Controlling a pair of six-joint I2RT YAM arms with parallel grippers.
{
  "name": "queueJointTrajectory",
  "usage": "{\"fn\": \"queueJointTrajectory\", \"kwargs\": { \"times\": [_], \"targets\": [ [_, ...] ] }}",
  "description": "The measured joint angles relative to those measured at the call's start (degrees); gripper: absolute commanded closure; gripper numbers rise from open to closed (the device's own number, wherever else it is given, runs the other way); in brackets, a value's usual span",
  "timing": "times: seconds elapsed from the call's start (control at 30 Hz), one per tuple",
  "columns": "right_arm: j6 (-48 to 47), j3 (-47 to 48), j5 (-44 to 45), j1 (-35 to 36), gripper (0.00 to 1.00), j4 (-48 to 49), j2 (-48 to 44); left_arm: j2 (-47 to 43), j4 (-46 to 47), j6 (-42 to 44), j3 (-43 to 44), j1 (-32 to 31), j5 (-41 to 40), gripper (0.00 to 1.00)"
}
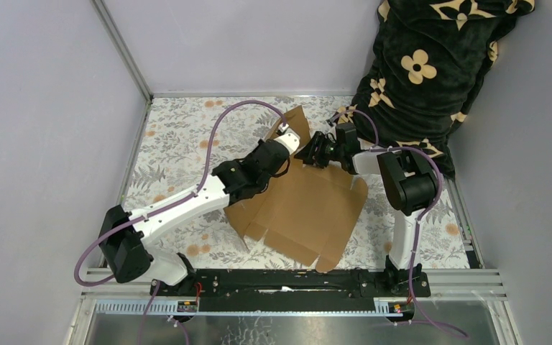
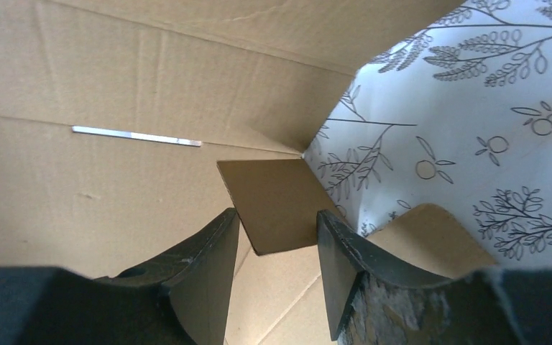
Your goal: Fold the paper box
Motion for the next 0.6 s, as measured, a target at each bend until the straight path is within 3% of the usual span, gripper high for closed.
{"fn": "queueJointTrajectory", "kwargs": {
  "times": [0.27, 0.6],
  "targets": [
    [-0.31, -0.98, -2.19, 0.46, 0.48, 3.08, -1.22, 0.42, -0.24, 0.02, 0.02, -0.9, -1.18, 0.98],
    [-1.44, -2.29, -2.99, 2.38, 0.62, 3.39, -1.22, 0.87, -0.5, 0.0, 0.15, -1.81, -2.23, 0.98]
  ]
}}
